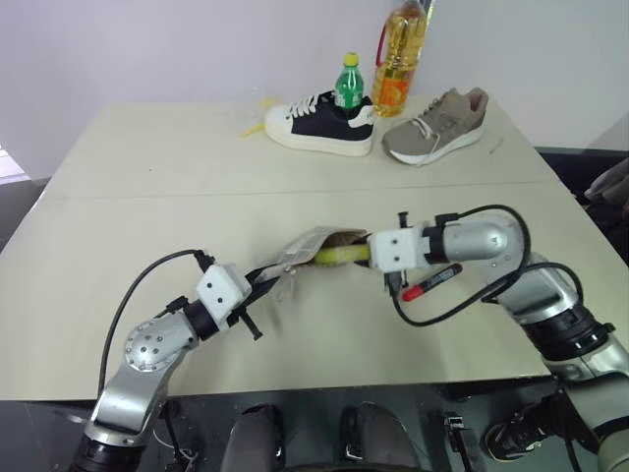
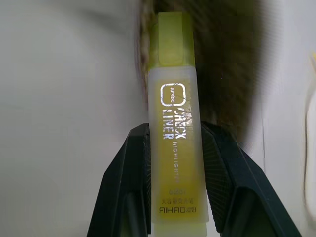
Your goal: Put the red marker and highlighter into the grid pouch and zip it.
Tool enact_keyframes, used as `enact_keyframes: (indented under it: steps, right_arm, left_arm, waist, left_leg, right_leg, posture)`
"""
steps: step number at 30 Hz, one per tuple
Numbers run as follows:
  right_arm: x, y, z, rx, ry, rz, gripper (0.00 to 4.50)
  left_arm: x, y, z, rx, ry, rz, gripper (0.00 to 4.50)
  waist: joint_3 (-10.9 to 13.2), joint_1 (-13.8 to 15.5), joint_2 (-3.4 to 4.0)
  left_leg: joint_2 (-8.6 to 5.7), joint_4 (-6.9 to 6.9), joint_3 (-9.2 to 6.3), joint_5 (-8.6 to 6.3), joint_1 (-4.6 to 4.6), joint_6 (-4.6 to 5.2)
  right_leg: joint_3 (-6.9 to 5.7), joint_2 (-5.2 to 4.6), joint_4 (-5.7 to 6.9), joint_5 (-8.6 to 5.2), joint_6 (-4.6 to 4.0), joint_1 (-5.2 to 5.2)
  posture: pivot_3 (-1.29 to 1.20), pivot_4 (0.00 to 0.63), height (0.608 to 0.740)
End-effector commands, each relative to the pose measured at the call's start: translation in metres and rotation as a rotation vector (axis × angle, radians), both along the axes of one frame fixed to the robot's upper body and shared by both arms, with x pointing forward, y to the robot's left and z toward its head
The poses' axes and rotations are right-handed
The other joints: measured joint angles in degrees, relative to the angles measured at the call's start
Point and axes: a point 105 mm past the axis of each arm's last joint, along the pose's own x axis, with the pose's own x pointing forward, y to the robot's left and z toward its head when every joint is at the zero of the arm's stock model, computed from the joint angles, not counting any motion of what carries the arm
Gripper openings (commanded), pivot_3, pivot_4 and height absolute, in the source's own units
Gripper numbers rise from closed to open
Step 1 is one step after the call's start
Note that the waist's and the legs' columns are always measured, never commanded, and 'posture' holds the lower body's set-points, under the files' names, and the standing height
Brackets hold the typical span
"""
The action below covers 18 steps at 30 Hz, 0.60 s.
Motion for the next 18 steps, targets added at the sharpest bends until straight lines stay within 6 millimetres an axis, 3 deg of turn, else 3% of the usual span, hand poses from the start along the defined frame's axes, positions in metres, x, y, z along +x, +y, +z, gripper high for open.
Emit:
enact_keyframes:
  steps: [1, 4, 7, 11, 14, 18]
  right_arm:
    - [-0.010, 0.021, 0.015, -0.032, -0.136, 0.145, 0.86]
    - [-0.010, 0.033, 0.018, -0.005, -0.143, 0.166, 0.86]
    - [-0.004, 0.029, 0.026, 0.024, -0.144, 0.130, 2.31]
    - [0.004, 0.018, 0.050, 0.127, -0.151, 0.061, 4.36]
    - [0.008, 0.002, 0.066, 0.248, -0.079, -0.030, 4.44]
    - [0.008, -0.037, 0.077, 0.402, 0.121, -0.198, 4.44]
  left_arm:
    - [-0.006, -0.006, 0.014, -0.021, -0.004, -0.074, 0.00]
    - [-0.008, -0.006, 0.017, -0.029, 0.030, -0.110, 0.00]
    - [-0.006, -0.004, 0.019, -0.031, 0.029, -0.104, 0.00]
    - [0.000, 0.002, 0.020, -0.033, 0.011, -0.066, 0.00]
    - [0.003, 0.004, 0.019, -0.038, 0.000, -0.050, 0.00]
    - [0.012, 0.006, 0.017, -0.031, -0.039, -0.010, 0.00]
  waist:
    - [0.0, 0.0, -0.01]
    - [0.0, 0.1, -0.01]
    - [0.0, 0.1, -0.02]
    - [0.0, 0.1, -0.03]
    - [0.0, 0.1, -0.03]
    - [0.0, 0.5, -0.03]
  left_leg:
    - [0.00, 0.00, 0.00, 0.00, 0.00, 0.00]
    - [0.00, 0.02, -0.01, 0.01, 0.01, -0.02]
    - [-0.01, 0.04, -0.02, 0.01, 0.00, -0.02]
    - [-0.02, 0.06, -0.03, 0.02, 0.00, -0.03]
    - [-0.02, 0.07, -0.03, 0.02, 0.01, -0.03]
    - [-0.02, 0.11, -0.06, 0.01, 0.01, -0.02]
  right_leg:
    - [0.00, 0.00, 0.00, 0.00, 0.00, 0.00]
    - [0.00, 0.00, 0.00, 0.00, 0.00, 0.02]
    - [0.00, -0.01, 0.00, 0.00, 0.00, 0.04]
    - [0.00, 0.00, 0.01, 0.00, -0.01, 0.05]
    - [0.00, 0.00, 0.01, 0.01, -0.01, 0.06]
    - [-0.01, -0.01, 0.00, 0.01, -0.01, 0.12]
  posture:
    - [0.00, 0.150, 0.702]
    - [0.00, 0.150, 0.702]
    - [0.00, 0.150, 0.702]
    - [0.00, 0.150, 0.702]
    - [0.00, 0.150, 0.702]
    - [0.00, 0.150, 0.702]
